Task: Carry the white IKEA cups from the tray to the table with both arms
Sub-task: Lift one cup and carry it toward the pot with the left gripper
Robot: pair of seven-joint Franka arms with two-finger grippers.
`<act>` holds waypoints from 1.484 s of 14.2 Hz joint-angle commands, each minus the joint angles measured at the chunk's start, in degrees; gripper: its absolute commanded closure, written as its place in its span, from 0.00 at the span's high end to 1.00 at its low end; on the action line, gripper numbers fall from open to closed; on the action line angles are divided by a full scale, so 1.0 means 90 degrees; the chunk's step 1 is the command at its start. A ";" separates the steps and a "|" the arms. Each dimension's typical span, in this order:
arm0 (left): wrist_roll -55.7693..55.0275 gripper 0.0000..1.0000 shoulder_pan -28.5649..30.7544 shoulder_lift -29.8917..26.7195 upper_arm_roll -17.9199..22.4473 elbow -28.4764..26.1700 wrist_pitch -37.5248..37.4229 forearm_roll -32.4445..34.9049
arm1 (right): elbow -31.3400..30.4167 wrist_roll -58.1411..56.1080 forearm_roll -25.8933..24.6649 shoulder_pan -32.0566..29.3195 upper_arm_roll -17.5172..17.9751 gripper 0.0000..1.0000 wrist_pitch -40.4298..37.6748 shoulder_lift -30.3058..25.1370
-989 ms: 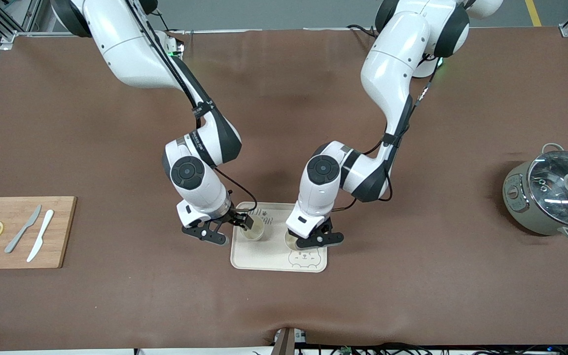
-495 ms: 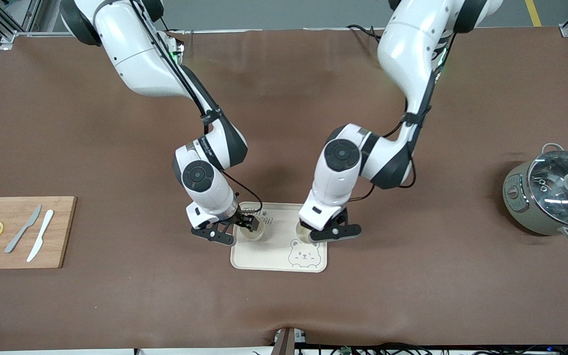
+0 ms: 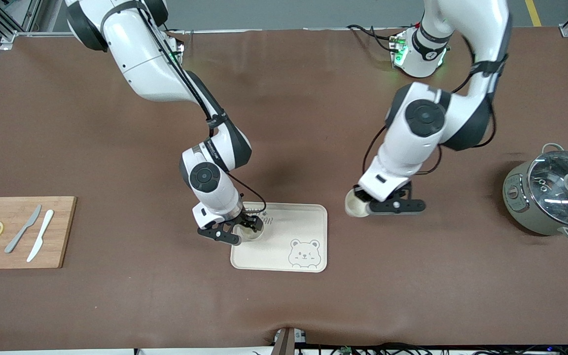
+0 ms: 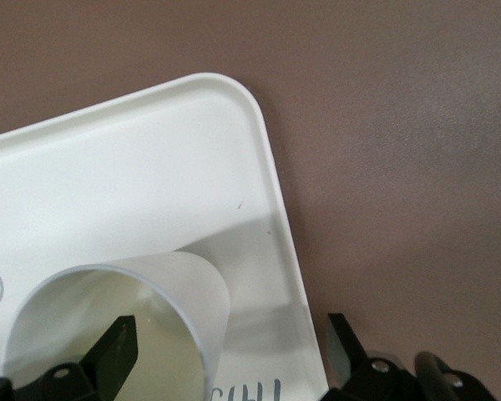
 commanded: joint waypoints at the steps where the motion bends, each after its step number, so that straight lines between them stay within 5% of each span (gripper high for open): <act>1: 0.0600 0.00 0.0230 -0.0847 -0.0021 -0.0931 -0.0090 -0.0166 | 0.0164 0.0083 0.0013 0.0054 -0.0054 1.00 -0.0026 0.0066; 3: 0.0913 0.00 0.0377 -0.1199 -0.0021 -0.1342 -0.0061 -0.0166 | 0.0164 0.0083 0.0023 0.0054 -0.0054 0.97 -0.0026 0.0056; 7: 0.1479 0.00 0.0786 -0.1922 -0.0021 -0.2562 0.0729 -0.0156 | 0.0174 0.0083 0.0042 0.0054 -0.0054 0.68 -0.0045 0.0037; 16: 0.2427 0.00 0.1558 -0.2763 -0.0021 -0.4262 0.1871 -0.0156 | 0.0174 0.0073 0.0043 0.0034 -0.0054 0.03 -0.0045 0.0037; 21: 0.3003 0.00 0.1900 -0.2685 -0.0011 -0.4995 0.2916 -0.0205 | 0.0174 0.0083 0.0062 0.0034 -0.0054 0.00 -0.0055 0.0027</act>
